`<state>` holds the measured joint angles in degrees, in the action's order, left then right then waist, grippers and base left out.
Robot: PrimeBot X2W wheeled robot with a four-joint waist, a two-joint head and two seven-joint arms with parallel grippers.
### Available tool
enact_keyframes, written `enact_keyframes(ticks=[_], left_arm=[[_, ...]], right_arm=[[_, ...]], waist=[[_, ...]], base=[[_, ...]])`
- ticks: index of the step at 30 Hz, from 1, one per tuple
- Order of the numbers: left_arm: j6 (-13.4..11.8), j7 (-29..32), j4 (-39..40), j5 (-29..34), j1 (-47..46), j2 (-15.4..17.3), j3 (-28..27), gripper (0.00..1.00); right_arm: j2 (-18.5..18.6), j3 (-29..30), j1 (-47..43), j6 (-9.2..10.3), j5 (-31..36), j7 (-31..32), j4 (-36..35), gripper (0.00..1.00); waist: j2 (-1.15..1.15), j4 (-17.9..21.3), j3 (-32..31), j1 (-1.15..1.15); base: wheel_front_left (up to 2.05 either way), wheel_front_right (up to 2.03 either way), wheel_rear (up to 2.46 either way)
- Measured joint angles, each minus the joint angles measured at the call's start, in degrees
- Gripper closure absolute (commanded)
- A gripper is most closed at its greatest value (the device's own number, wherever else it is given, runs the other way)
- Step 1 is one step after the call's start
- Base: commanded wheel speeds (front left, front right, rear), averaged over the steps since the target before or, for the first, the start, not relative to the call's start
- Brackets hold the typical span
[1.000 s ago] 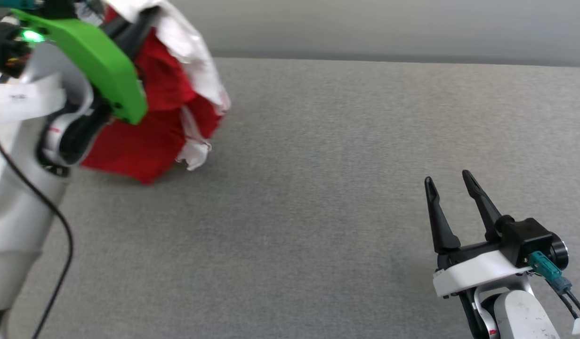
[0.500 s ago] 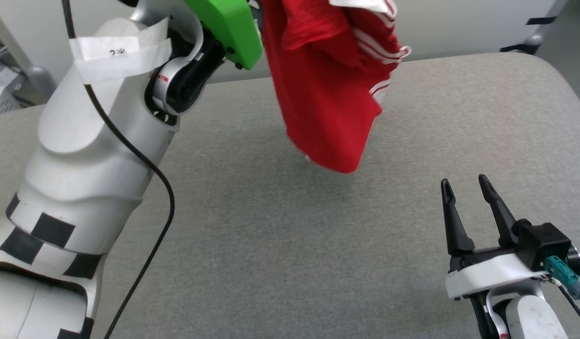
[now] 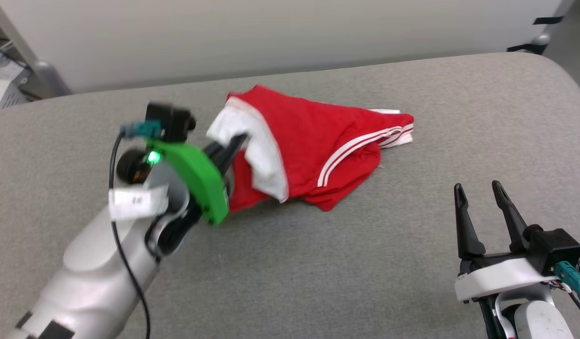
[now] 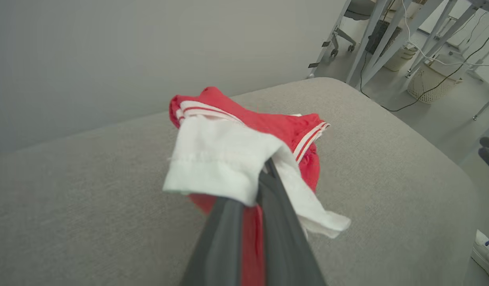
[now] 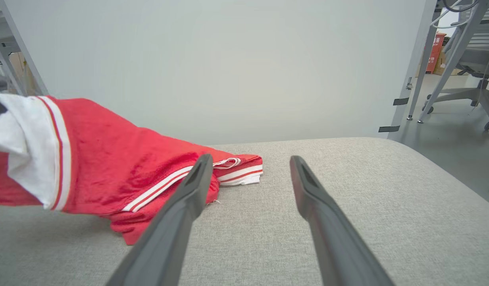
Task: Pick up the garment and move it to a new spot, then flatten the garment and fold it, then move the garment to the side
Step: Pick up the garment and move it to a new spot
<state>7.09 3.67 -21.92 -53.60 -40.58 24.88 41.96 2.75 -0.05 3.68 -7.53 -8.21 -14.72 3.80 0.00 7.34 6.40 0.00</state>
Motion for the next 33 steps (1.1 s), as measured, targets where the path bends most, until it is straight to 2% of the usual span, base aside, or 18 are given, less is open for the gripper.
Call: enact_keyframes(ticks=[7,11,12,13,20,21,24,27,29,33], left_arm=[[0.2,-0.4,-3.1,-1.7,5.7,5.9,3.0,1.0],[0.2,-0.4,-6.4,-2.1,5.6,7.8,4.2,1.0],[0.2,-0.7,-7.5,-2.2,5.6,7.9,4.2,0.57],[0.2,-1.1,-9.0,-2.1,5.5,7.9,4.3,0.0],[-0.1,-9.0,-18.6,1.8,3.4,7.3,4.6,0.0],[-0.9,-14.2,-20.6,3.8,2.4,6.7,4.4,0.0],[-1.9,-17.4,-20.3,4.0,2.3,5.6,1.8,0.0],[-3.3,-18.3,-15.9,6.2,2.7,5.4,-0.7,0.0],[-4.9,-18.3,-9.4,8.8,4.4,5.0,-5.4,0.0],[-7.6,-18.3,1.6,14.0,13.3,2.9,-12.2,0.0]], right_arm=[[0.0,-0.1,0.8,0.0,1.8,0.0,0.9,0.0],[0.0,-0.1,1.6,0.0,2.6,0.0,1.6,0.0],[-0.1,-0.1,1.6,0.0,2.7,0.0,1.8,0.0],[0.0,-0.1,1.6,0.0,2.8,0.0,2.0,0.0],[0.0,0.1,1.6,0.0,3.1,0.0,3.1,0.0],[-0.1,0.5,1.5,0.0,3.4,0.0,3.4,0.0],[-0.1,1.3,1.2,0.0,3.5,0.0,3.3,0.0],[0.0,2.2,0.8,0.0,3.5,0.0,3.0,0.0],[0.0,2.7,0.2,0.0,3.6,0.0,2.4,0.0],[0.0,3.2,-1.2,0.0,4.2,0.0,1.7,0.0]], waist=[[0.0,-4.5,1.1,0.0],[0.0,-6.8,1.5,0.0],[0.0,-7.2,1.5,0.0],[0.0,-7.7,1.5,0.0],[0.0,-9.2,0.7,0.0],[0.0,-9.7,-0.2,0.0],[0.0,-10.2,-1.2,0.0],[0.0,-11.1,-2.2,0.0],[0.0,-11.8,-2.8,0.0],[0.0,-12.9,-4.1,0.0]], base=[[0.0,0.0,0.0],[0.0,0.0,0.0],[0.0,0.0,0.0],[0.0,0.0,0.0],[0.0,0.0,0.0],[0.0,0.0,0.0],[0.0,0.0,0.0],[0.0,0.0,0.0],[0.0,0.0,0.0],[0.0,0.0,0.0]])
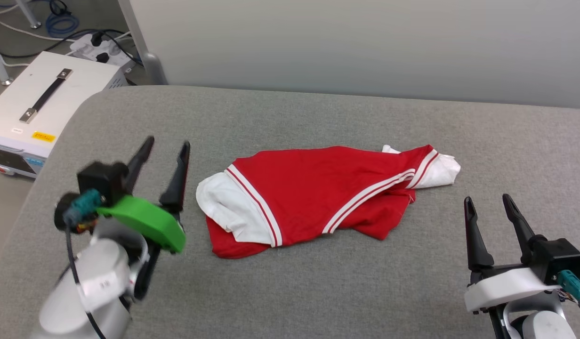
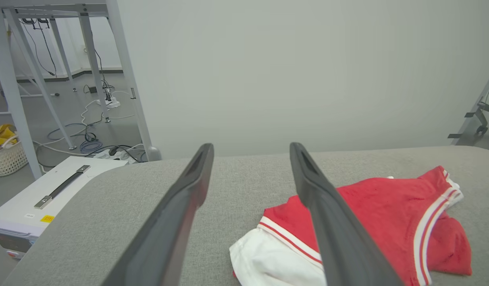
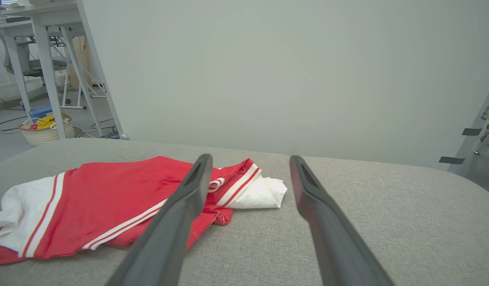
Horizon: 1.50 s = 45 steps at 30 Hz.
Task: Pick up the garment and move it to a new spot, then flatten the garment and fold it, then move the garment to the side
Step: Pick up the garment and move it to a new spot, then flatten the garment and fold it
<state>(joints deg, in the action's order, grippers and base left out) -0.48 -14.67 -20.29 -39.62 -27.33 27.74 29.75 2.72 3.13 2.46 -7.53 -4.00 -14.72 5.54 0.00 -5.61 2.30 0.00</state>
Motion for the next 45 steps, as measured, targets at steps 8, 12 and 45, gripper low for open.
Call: enact_keyframes(ticks=[8,12,45], left_arm=[[-3.7,0.0,13.8,10.8,19.2,-8.7,-8.2,0.0],[-3.6,0.0,15.6,14.0,23.5,-12.4,-11.3,0.0],[6.9,0.0,11.8,24.1,20.1,-21.3,-18.4,0.0]], right_arm=[[0.0,0.2,-2.8,0.0,0.8,0.0,-0.8,0.0],[0.0,0.2,-3.6,0.0,1.3,0.0,-0.8,0.0],[4.4,4.3,26.3,0.0,-6.5,59.1,13.7,0.0]], waist=[[0.0,-2.0,-2.0,0.0],[0.0,-2.8,-2.2,0.0],[0.0,-11.1,7.6,0.0]], base=[[0.0,0.0,0.0],[0.0,0.0,0.0],[0.0,0.0,0.0]])
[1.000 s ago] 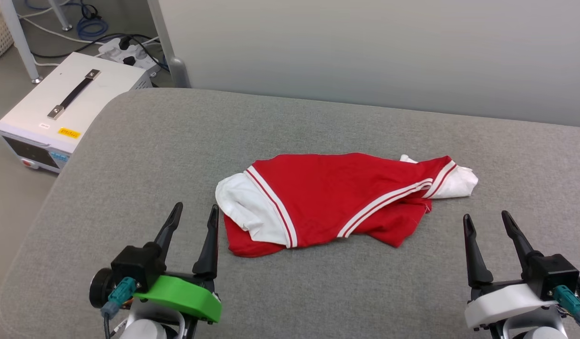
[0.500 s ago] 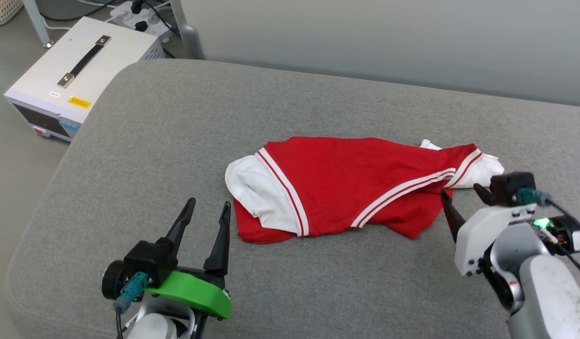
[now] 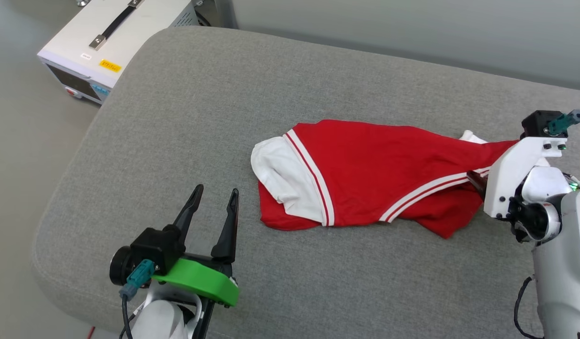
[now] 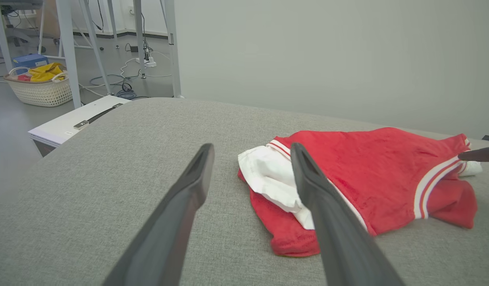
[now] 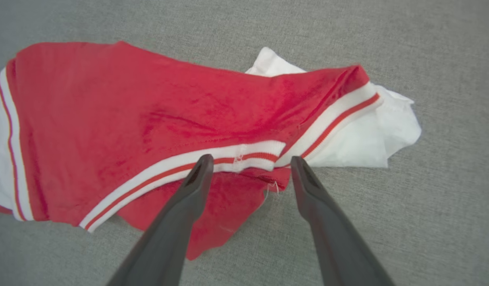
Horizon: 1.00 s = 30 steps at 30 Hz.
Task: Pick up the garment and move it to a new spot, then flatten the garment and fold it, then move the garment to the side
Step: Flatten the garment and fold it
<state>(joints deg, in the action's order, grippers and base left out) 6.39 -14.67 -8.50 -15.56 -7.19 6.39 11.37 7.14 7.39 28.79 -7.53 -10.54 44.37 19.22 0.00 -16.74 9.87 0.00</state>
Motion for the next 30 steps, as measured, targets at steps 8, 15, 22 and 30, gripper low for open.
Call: enact_keyframes(ticks=[8,15,22,30], left_arm=[[0.5,0.0,-0.3,0.5,-1.0,-1.2,-0.4,0.0],[0.7,0.0,-0.6,1.0,-1.3,-1.6,-0.9,0.0],[0.9,0.0,-0.9,1.5,-1.3,-2.0,-1.3,0.0],[0.9,0.0,-1.5,2.1,-1.0,-2.3,-2.0,0.0]], right_arm=[[-1.3,3.5,3.3,0.0,2.3,2.7,3.2,0.0],[-1.8,3.9,4.3,0.0,3.4,-0.6,5.4,1.0],[-1.8,3.2,4.4,0.0,2.7,-4.5,6.6,1.0],[-1.0,0.9,1.2,0.0,-1.3,-6.6,2.2,1.0]], waist=[[0.0,-2.4,2.3,0.0],[0.0,-2.9,2.8,0.0],[0.0,-2.2,1.1,0.0],[0.0,-1.1,-1.9,0.0]], base=[[0.0,0.0,0.0],[0.0,0.0,0.0],[0.0,0.0,0.0],[0.0,0.0,0.0]])
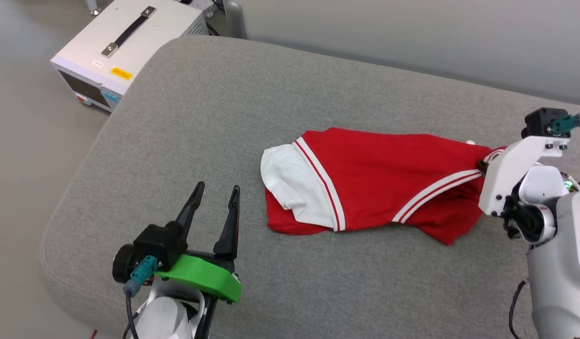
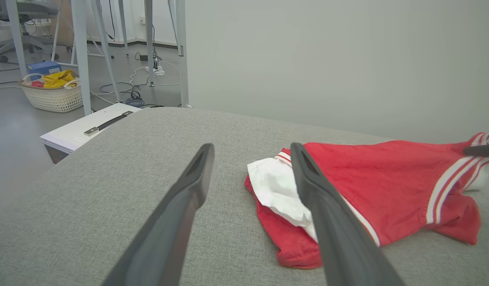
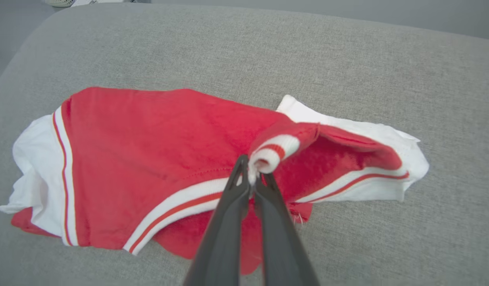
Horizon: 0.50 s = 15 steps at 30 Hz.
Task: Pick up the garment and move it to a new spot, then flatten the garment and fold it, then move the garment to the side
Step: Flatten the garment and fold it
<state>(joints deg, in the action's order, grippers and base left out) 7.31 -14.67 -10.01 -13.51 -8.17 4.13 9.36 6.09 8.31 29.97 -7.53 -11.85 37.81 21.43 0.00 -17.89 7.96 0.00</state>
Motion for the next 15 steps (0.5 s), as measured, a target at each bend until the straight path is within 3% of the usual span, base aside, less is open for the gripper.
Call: enact_keyframes(ticks=[6,11,15], left_arm=[[0.0,0.0,-0.1,0.4,2.2,0.0,-0.9,0.0],[0.0,0.0,-0.2,0.8,4.3,0.0,-1.7,0.0],[0.0,0.0,-0.2,0.9,4.7,-0.1,-1.9,0.0]], right_arm=[[-0.2,-1.8,-12.1,0.0,-4.5,5.6,-12.7,1.0],[-0.2,-0.4,-28.5,0.0,-7.7,17.6,-29.5,1.0],[0.0,1.4,-36.5,0.0,-8.3,23.5,-37.2,1.0]], waist=[[0.0,1.2,-3.3,0.0],[0.0,3.8,-6.4,0.0],[0.0,5.5,-7.8,0.0]], base=[[0.0,0.0,0.0],[0.0,0.0,0.0],[0.0,0.0,0.0]])
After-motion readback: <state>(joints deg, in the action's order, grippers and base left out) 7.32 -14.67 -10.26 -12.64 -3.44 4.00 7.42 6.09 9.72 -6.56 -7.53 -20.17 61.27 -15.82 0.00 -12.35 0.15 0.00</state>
